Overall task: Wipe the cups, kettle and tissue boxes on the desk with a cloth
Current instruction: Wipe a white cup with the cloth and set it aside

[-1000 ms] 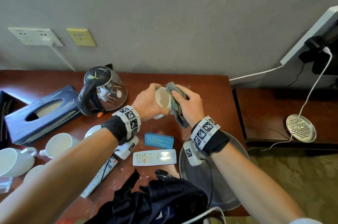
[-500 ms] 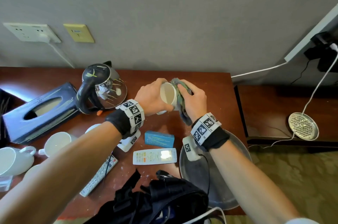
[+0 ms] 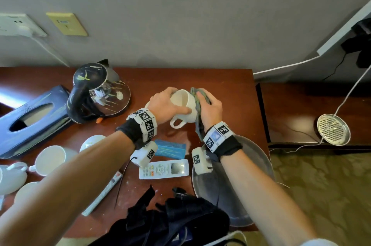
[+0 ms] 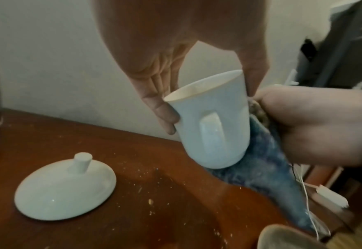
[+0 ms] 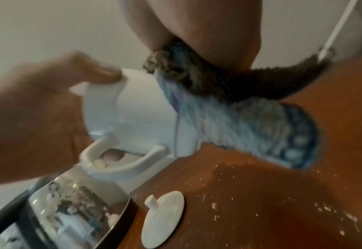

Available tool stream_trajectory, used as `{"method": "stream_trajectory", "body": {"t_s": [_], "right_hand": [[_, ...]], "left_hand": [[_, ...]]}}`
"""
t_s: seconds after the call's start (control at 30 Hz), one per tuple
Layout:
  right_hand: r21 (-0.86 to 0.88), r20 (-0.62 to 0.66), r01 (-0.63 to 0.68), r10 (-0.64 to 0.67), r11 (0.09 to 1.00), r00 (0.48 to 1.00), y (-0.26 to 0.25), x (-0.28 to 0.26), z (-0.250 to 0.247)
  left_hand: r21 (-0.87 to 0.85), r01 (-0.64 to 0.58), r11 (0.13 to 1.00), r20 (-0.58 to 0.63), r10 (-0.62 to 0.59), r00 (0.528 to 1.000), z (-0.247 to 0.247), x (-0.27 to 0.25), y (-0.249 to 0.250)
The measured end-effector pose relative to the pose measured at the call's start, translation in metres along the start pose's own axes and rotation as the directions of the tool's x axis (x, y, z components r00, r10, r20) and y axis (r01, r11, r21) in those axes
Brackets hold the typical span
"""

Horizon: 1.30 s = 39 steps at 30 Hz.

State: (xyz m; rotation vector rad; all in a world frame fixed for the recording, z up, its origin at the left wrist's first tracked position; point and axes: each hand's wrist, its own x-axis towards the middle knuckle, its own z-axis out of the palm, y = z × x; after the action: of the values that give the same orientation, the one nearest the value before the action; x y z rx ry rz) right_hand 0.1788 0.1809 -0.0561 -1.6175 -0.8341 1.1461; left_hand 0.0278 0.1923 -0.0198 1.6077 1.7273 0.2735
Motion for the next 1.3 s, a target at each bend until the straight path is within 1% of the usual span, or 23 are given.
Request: {"method": "stream_trajectory", "body": {"t_s": [0.07,0.13,0.2,0.23,0.27,0.33,0.37,0.43,0.47,0.5,0.57,0.6,0.67,0.7,0.77,0.87,0.97,1.03,1.1,1.23,1.3], "right_hand": [[-0.009,0.021,0.083,-0.083,0.996,0.996,-0.003,-0.006,-0.003],[-0.006,0.035,0.149,-0.148,0.989,0.988,-0.005,-0.006,-0.011],[0.000,0.065,0.162,-0.161,0.987,0.985,-0.005,0.001,-0.017],[0.004,0.069,0.134,-0.134,0.991,0.989,-0.003,0.008,-0.019],[0.021,0.063,0.078,-0.079,0.997,0.995,0.000,0.015,-0.021],[0.137,0.063,-0.098,0.090,0.986,0.994,0.002,0.024,-0.023],[0.208,0.091,-0.198,0.183,0.958,0.979,0.004,0.029,-0.024],[0.264,0.179,-0.385,0.348,0.884,0.920,0.002,0.032,-0.028],[0.240,0.201,-0.432,0.390,0.870,0.898,0.001,0.032,-0.028],[0.221,0.198,-0.450,0.412,0.865,0.889,0.001,0.034,-0.028],[0.123,0.134,-0.423,0.408,0.898,0.903,0.000,0.037,-0.026],[0.045,0.095,-0.391,0.386,0.919,0.918,-0.003,0.036,-0.026],[-0.145,0.032,-0.298,0.305,0.944,0.952,-0.005,0.035,-0.026],[-0.242,0.015,-0.243,0.254,0.939,0.967,-0.005,0.036,-0.027],[-0.369,0.028,-0.159,0.182,0.916,0.983,-0.008,0.034,-0.033],[-0.466,0.080,-0.085,0.138,0.881,0.987,-0.006,0.035,-0.043],[-0.552,0.098,0.014,0.048,0.834,0.994,-0.001,0.032,-0.055],[-0.572,0.080,0.050,-0.005,0.818,0.997,0.006,0.031,-0.063],[-0.539,0.057,0.044,-0.016,0.841,0.998,0.013,0.030,-0.070],[-0.440,0.034,0.023,-0.009,0.898,0.999,0.020,0.028,-0.077],[-0.393,0.049,0.006,0.015,0.919,0.999,0.021,0.027,-0.074]], "left_hand": [[-0.105,0.058,0.993,0.002,-0.058,0.998,0.001,0.010,0.001],[-0.180,0.072,0.981,0.014,-0.070,0.997,0.003,0.015,0.005],[-0.198,0.045,0.979,0.013,-0.044,0.999,0.006,0.017,0.010],[-0.192,0.023,0.981,0.007,-0.023,1.000,0.007,0.017,0.011],[-0.177,-0.003,0.984,-0.001,0.003,1.000,0.008,0.016,0.013],[-0.133,-0.061,0.989,-0.007,0.060,0.998,0.010,0.012,0.015],[-0.114,-0.087,0.990,-0.010,0.087,0.996,0.010,0.011,0.015],[-0.074,-0.123,0.990,-0.007,0.123,0.992,0.011,0.007,0.015],[-0.051,-0.133,0.990,-0.007,0.133,0.991,0.012,0.006,0.015],[-0.028,-0.140,0.990,-0.008,0.140,0.990,0.012,0.006,0.015],[0.009,-0.144,0.989,-0.009,0.145,0.989,0.011,0.005,0.015],[0.026,-0.146,0.989,-0.008,0.146,0.989,0.010,0.004,0.016],[0.069,-0.151,0.986,-0.008,0.152,0.988,0.009,0.004,0.014],[0.088,-0.150,0.985,-0.005,0.151,0.988,0.008,0.004,0.012],[0.109,-0.145,0.983,0.006,0.145,0.989,0.009,0.004,0.009],[0.100,-0.146,0.984,0.025,0.144,0.989,0.016,0.002,0.007],[0.061,-0.114,0.992,0.020,0.113,0.993,0.027,0.004,0.006],[0.044,-0.079,0.996,0.022,0.078,0.997,0.033,0.008,0.002],[0.079,-0.065,0.995,0.046,0.062,0.997,0.037,0.012,-0.003],[0.252,-0.117,0.961,0.133,0.086,0.987,0.047,0.019,-0.011],[0.285,-0.128,0.950,0.150,0.087,0.985,0.053,0.020,-0.014]]}}
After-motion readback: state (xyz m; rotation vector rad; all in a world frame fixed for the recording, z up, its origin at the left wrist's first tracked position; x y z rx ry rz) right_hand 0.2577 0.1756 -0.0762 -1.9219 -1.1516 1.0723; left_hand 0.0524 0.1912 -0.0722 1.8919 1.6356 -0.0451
